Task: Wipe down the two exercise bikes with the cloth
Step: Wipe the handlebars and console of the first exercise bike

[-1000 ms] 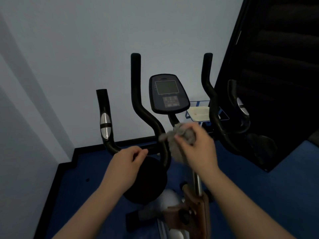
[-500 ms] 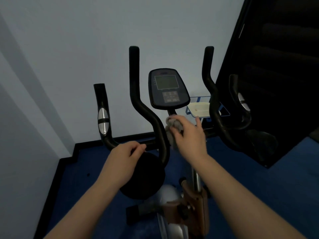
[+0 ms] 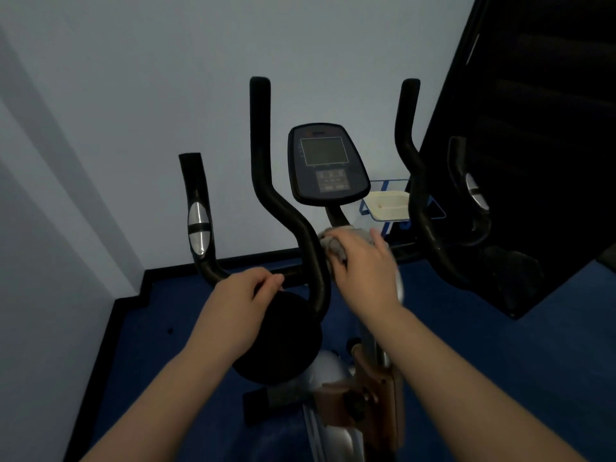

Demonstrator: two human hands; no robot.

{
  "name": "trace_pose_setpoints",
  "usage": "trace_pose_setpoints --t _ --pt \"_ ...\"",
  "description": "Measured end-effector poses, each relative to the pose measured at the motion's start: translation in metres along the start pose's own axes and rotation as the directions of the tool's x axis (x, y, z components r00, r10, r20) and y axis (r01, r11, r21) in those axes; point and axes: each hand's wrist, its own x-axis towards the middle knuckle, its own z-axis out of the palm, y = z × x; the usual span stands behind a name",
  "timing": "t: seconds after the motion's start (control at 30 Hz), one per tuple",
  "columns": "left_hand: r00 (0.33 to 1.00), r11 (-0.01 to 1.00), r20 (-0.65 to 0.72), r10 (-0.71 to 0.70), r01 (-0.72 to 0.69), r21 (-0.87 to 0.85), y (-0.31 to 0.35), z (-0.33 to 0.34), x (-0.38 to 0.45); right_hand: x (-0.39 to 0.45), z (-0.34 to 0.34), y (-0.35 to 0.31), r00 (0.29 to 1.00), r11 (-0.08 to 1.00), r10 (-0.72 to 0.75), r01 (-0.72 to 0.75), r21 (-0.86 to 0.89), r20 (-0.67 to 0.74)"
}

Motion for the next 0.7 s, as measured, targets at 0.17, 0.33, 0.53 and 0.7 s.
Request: trace_pose_setpoints --t 0.17,0.33,0.53,0.7 --pt "1.0 1.0 -0.006 0.004 -0.004 0.023 0.0 0.0 -0.002 -0.013 -0.013 0.009 0.993 0.993 -0.108 0.11 -0.043 0.057" --pt "1.0 0.999 0.0 -0.009 0.009 0.041 0.0 -0.001 -0.001 0.015 -0.006 0.003 0.991 1.0 -0.017 0.019 -0.015 0.135" --pt "1.0 0.998 -0.01 0.021 -0.02 0.064 -0.002 0.001 -0.001 -0.022 -0.024 0.012 0.994 0.994 -0.1 0.102 -0.046 0.053" --pt "0.999 0.997 -0.005 0.038 -0.037 0.061 -0.001 0.0 0.0 0.008 -0.005 0.001 0.998 0.999 0.003 0.001 -0.055 0.068"
